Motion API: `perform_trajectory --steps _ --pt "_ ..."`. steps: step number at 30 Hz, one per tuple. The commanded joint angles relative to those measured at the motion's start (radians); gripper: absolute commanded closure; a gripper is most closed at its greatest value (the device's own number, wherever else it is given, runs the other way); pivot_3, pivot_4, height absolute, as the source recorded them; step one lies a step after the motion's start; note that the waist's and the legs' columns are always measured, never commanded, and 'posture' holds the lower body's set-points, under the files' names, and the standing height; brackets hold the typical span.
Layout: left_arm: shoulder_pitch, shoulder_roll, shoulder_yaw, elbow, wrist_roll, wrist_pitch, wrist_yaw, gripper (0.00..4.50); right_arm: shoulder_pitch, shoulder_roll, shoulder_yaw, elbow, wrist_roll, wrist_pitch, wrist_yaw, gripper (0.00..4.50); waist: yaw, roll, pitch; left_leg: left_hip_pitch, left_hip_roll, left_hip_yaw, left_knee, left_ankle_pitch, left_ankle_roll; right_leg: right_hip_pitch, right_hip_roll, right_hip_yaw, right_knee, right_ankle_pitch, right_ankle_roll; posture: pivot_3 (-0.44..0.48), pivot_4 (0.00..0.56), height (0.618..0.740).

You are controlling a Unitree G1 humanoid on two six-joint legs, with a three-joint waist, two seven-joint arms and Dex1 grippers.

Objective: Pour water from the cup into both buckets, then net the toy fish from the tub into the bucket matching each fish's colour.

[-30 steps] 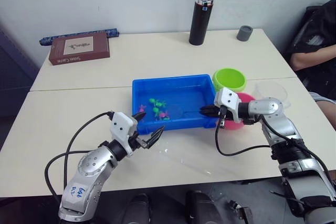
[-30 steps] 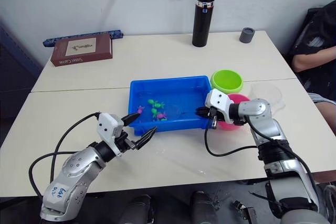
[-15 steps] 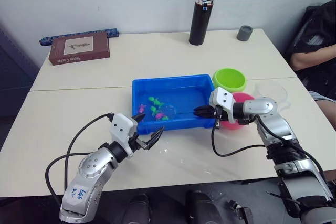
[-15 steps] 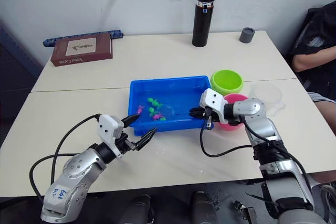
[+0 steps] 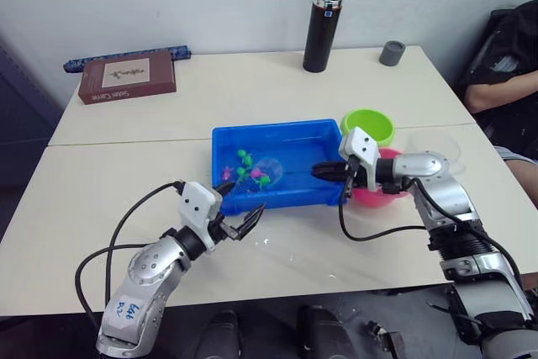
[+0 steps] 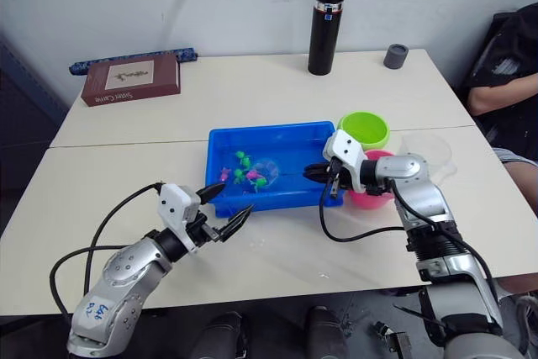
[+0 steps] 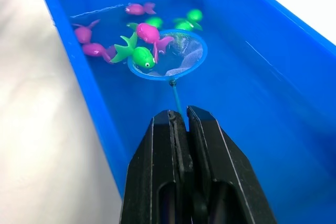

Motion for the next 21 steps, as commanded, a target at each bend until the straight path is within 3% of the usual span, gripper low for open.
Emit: perform_trajectory --steps 1,21 --pt "-0.015 -0.001 -0.005 -0.015 -0.005 -0.023 -0.012 0.05 -0.004 -0.019 -0.035 0.000 0.010 -0.019 -0.014 4.50 0.000 0.000 0.000 0.000 0.000 0.000 0.000 0.000 0.000 0.000 0.000 0.000 0.000 0.000 0.000 0.000 0.150 0.740" --pt "-0.046 -0.001 -0.005 0.005 0.001 -0.020 -0.033 0.05 0.041 -0.035 -0.013 0.094 -0.069 -0.172 -0.065 4.50 0.000 0.000 0.000 0.000 0.000 0.004 0.000 0.000 0.000 0.000 0.001 0.000 -0.001 0.000 0.000 0.000 0.150 0.740"
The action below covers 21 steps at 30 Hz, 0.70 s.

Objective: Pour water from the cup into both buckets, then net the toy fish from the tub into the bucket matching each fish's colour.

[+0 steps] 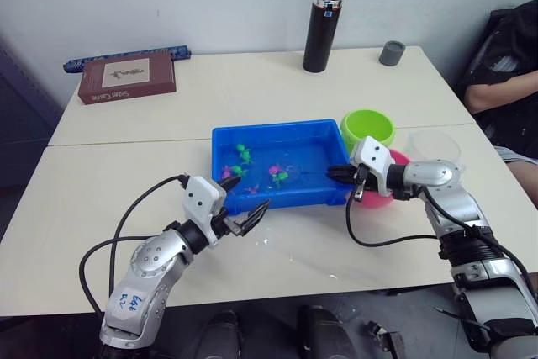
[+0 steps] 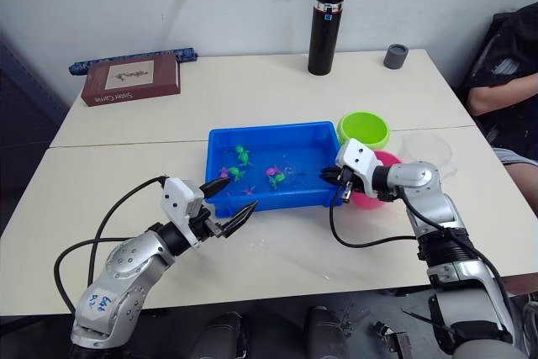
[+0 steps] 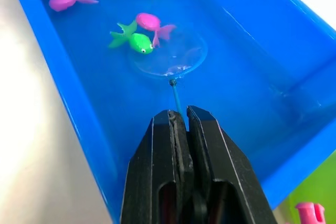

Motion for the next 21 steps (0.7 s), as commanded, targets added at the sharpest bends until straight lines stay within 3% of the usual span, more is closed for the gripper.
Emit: perform_trajectory --steps 1,21 --pt "-0.008 -0.001 -0.003 -0.010 0.000 -0.018 -0.001 0.05 -0.010 -0.004 -0.010 0.013 0.001 -0.002 -0.004 4.50 0.000 0.000 0.000 0.000 0.000 0.000 0.000 0.000 0.000 0.000 0.000 0.000 0.000 0.000 0.000 0.000 0.150 0.740" --pt "-0.006 -0.008 -0.013 -0.006 0.005 -0.028 0.000 0.05 -0.045 0.018 -0.015 0.057 0.001 0.005 -0.034 4.50 0.000 0.000 0.000 0.001 0.000 0.000 0.000 0.000 0.000 0.002 0.000 0.000 -0.001 0.000 0.000 0.000 0.150 0.740"
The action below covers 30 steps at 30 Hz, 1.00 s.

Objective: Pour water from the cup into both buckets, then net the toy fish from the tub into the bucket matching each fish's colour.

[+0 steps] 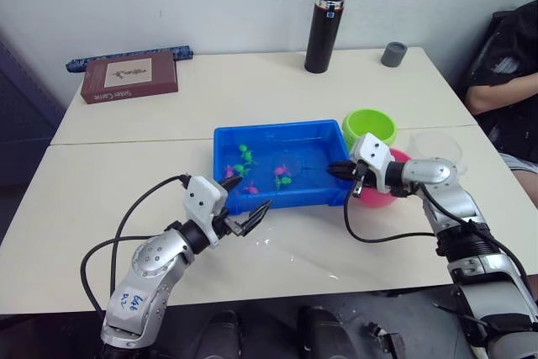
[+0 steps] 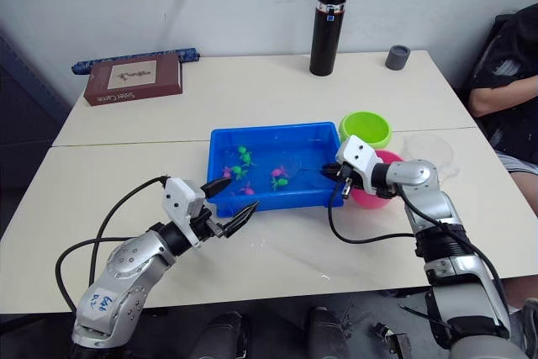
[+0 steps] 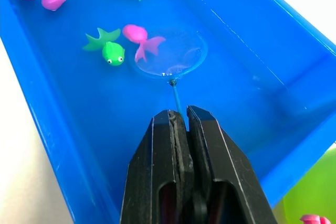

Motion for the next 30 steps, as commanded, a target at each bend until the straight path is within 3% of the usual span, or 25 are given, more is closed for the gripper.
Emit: perform_trajectory --steps 1,20,30 --pt "-0.004 -0.005 -0.005 -0.008 0.003 -0.026 0.000 0.05 -0.009 0.001 -0.015 -0.012 0.012 0.018 -0.002 4.50 0.000 0.000 0.000 0.000 0.000 0.000 0.000 0.000 0.000 0.000 0.000 0.000 0.000 0.000 0.000 0.000 0.150 0.740" --pt "-0.010 -0.003 -0.011 -0.007 -0.001 -0.023 -0.002 0.05 -0.010 -0.055 -0.057 -0.154 0.070 0.175 0.024 4.50 0.000 0.000 0.000 0.000 0.000 -0.003 -0.001 0.000 0.000 -0.001 0.000 0.000 -0.001 0.000 0.000 0.000 0.150 0.740" --pt "-0.028 0.002 -0.014 0.007 -0.007 -0.023 -0.019 0.05 0.003 -0.122 -0.119 -0.294 0.150 0.371 0.018 4.50 0.001 0.000 0.000 -0.001 0.000 -0.004 -0.002 0.000 0.000 -0.001 -0.001 0.000 -0.002 0.000 0.000 0.000 0.150 0.740"
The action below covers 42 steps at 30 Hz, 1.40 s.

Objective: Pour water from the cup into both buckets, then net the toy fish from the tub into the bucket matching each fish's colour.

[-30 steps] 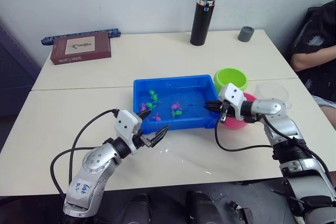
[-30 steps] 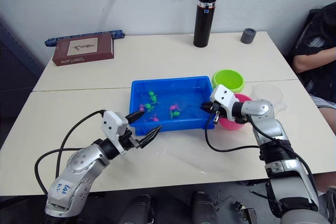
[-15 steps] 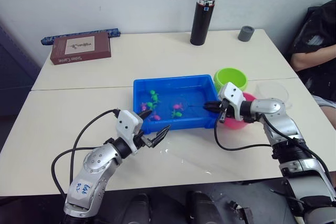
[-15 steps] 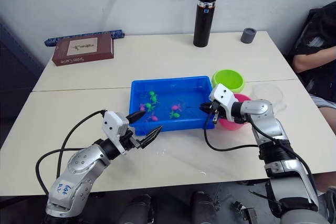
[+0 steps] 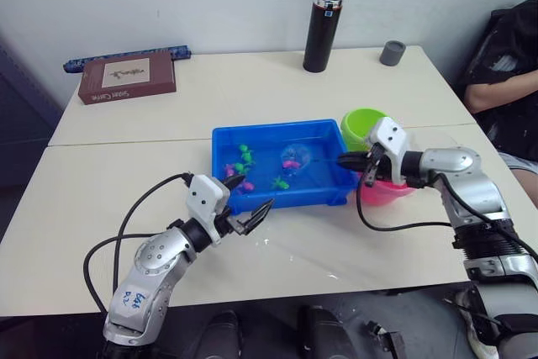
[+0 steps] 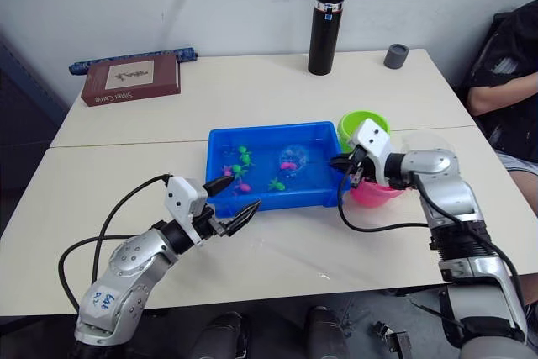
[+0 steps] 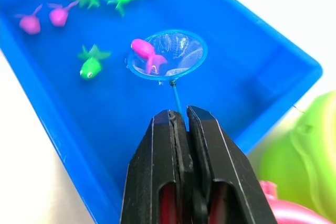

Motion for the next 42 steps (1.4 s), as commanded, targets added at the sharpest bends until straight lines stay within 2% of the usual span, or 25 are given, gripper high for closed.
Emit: perform_trajectory --steps 1,10,17,23,25,32,37,42 --pt "-0.014 0.003 -0.006 -0.017 -0.007 -0.017 -0.015 0.05 0.001 -0.030 -0.057 -0.090 0.052 0.076 -0.006 4.50 0.000 0.000 0.000 0.000 0.000 0.000 0.000 0.000 0.000 0.000 0.000 0.000 0.000 0.000 0.000 0.000 0.150 0.740" --pt "-0.075 0.016 0.011 -0.002 -0.025 -0.010 -0.053 0.05 0.072 -0.085 -0.181 -0.320 0.166 0.305 -0.084 4.50 0.003 0.000 0.000 -0.001 0.000 -0.002 -0.001 0.000 0.000 0.000 -0.001 0.000 -0.002 0.000 -0.001 0.000 0.150 0.740" --pt "-0.130 0.053 -0.004 -0.007 -0.045 0.003 -0.124 0.05 0.236 -0.141 -0.367 -0.587 0.264 0.448 -0.177 4.50 0.004 0.000 0.000 -0.003 0.000 -0.002 -0.003 -0.001 0.001 -0.001 -0.001 -0.001 -0.005 0.000 0.000 0.000 0.150 0.740" --pt "-0.185 0.057 -0.015 0.034 -0.056 0.008 -0.159 0.05 0.329 -0.167 -0.501 -0.702 0.323 0.538 -0.251 4.50 0.004 0.000 0.000 -0.003 0.000 -0.001 -0.003 -0.001 0.001 -0.001 0.000 -0.001 -0.006 0.000 0.000 0.000 0.150 0.740" --pt "-0.215 0.053 -0.027 0.066 -0.059 0.003 -0.180 0.05 0.391 -0.164 -0.582 -0.735 0.326 0.556 -0.278 4.50 0.005 0.000 0.000 -0.003 -0.001 0.000 -0.003 0.000 0.001 -0.001 0.001 -0.002 -0.006 0.000 0.000 0.000 0.150 0.740" --pt "-0.286 0.041 -0.049 0.155 -0.056 -0.023 -0.231 0.05 0.612 -0.125 -0.745 -0.856 0.321 0.526 -0.340 4.50 0.021 0.000 0.000 -0.005 -0.001 0.001 -0.003 0.000 0.001 -0.001 0.002 -0.002 -0.008 0.001 0.001 0.000 0.150 0.740" --pt "-0.315 0.033 -0.058 0.198 -0.054 -0.040 -0.258 0.05 0.753 -0.081 -0.798 -0.907 0.284 0.429 -0.363 4.50 0.022 0.000 0.000 -0.005 -0.001 0.001 -0.002 0.000 0.001 0.000 0.003 -0.002 -0.008 0.001 0.002 0.000 0.150 0.740" --pt "-0.322 0.029 -0.062 0.216 -0.050 -0.053 -0.272 0.05 0.825 -0.068 -0.796 -0.914 0.247 0.330 -0.379 4.50 0.024 0.000 0.000 -0.005 -0.001 0.002 -0.002 0.000 0.001 0.000 0.003 -0.001 -0.008 0.001 0.002 0.000 0.150 0.740"
